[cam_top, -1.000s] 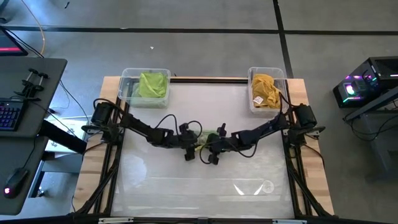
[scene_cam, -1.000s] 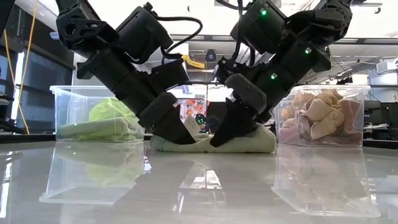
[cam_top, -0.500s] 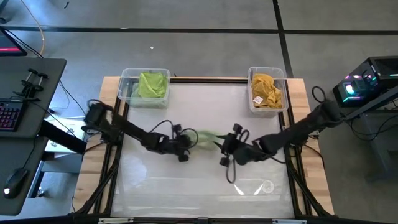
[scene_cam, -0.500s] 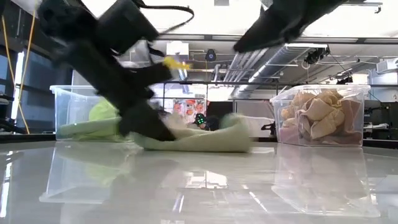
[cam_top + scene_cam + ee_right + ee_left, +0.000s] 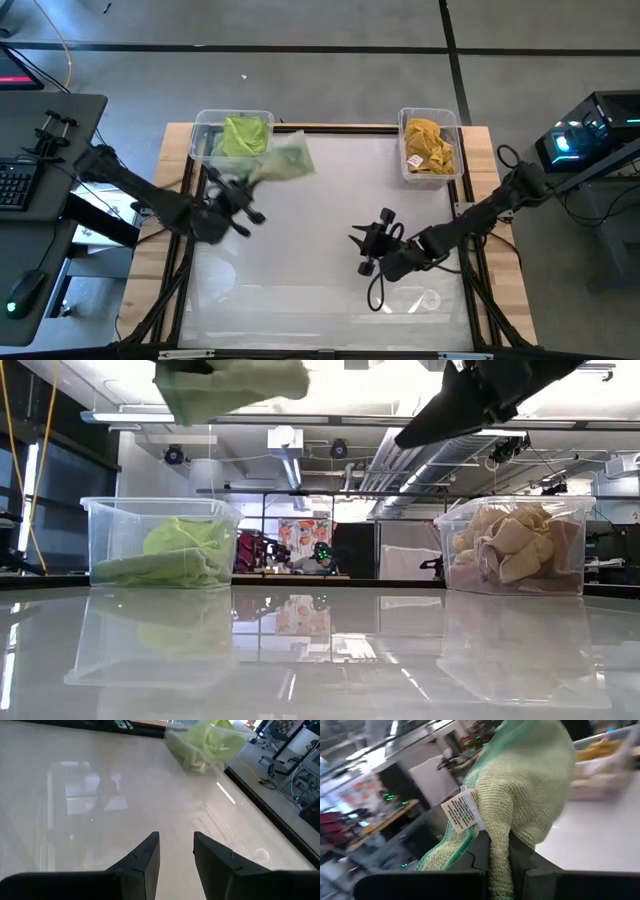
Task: Sort towels by color in basket
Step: Put the green microfiber towel into the left transparent bin
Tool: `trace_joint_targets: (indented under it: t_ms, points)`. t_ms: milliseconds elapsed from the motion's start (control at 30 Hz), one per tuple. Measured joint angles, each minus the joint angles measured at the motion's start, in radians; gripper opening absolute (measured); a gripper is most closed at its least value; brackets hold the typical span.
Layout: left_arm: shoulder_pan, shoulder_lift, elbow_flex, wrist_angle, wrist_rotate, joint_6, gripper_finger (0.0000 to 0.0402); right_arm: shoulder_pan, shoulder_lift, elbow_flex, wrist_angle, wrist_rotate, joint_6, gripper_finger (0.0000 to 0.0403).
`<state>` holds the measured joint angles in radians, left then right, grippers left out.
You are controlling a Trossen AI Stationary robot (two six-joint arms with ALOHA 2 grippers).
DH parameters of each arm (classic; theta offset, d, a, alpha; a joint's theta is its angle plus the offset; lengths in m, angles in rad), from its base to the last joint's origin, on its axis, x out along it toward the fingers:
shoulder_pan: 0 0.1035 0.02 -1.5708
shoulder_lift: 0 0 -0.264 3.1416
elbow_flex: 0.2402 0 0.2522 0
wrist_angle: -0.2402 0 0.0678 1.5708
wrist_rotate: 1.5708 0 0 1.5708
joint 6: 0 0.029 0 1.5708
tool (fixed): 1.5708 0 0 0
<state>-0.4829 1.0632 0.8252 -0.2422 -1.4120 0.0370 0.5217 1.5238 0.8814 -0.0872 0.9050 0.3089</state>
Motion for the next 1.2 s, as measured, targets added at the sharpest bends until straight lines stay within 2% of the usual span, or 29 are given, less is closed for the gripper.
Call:
trace_joint_targets:
  t_ms: [100, 200, 367, 533, 667, 900, 1000, 1200]
  points:
    - [0.080, -0.104, 0.001, -0.104, -0.035, 0.019, 0.0013, 0.000, 0.013, 0.000, -0.010, 0.001, 0.004, 0.0114]
    - [0.209, -0.187, 0.001, -0.238, -0.002, 0.019, 0.0012, 0.000, 0.018, 0.000, -0.007, 0.005, 0.005, 0.0114]
    - [0.472, -0.307, 0.001, -0.464, 0.234, 0.030, 0.0012, -0.004, 0.019, 0.000, -0.006, 0.008, 0.005, 0.0114]
    - [0.719, -0.330, 0.001, -0.617, 0.435, 0.209, 0.0012, -0.012, 0.019, 0.000, -0.006, 0.009, -0.003, 0.0114]
    - [0.878, -0.316, 0.001, -0.606, 0.641, 0.325, 0.0012, -0.024, 0.019, 0.000, -0.005, 0.009, 0.000, 0.0114]
    - [1.084, -0.271, -0.079, -0.424, 0.916, 0.532, 0.0020, -0.026, 0.018, 0.000, -0.006, 0.004, 0.001, 0.0114]
    - [1.128, -0.238, -0.111, -0.352, 0.933, 0.567, 0.0047, -0.026, 0.018, 0.000, -0.006, 0.004, 0.004, 0.0114]
    - [1.154, -0.218, -0.069, -0.348, 0.931, 0.578, 0.0140, -0.026, 0.018, 0.000, -0.006, 0.002, 0.007, 0.0114]
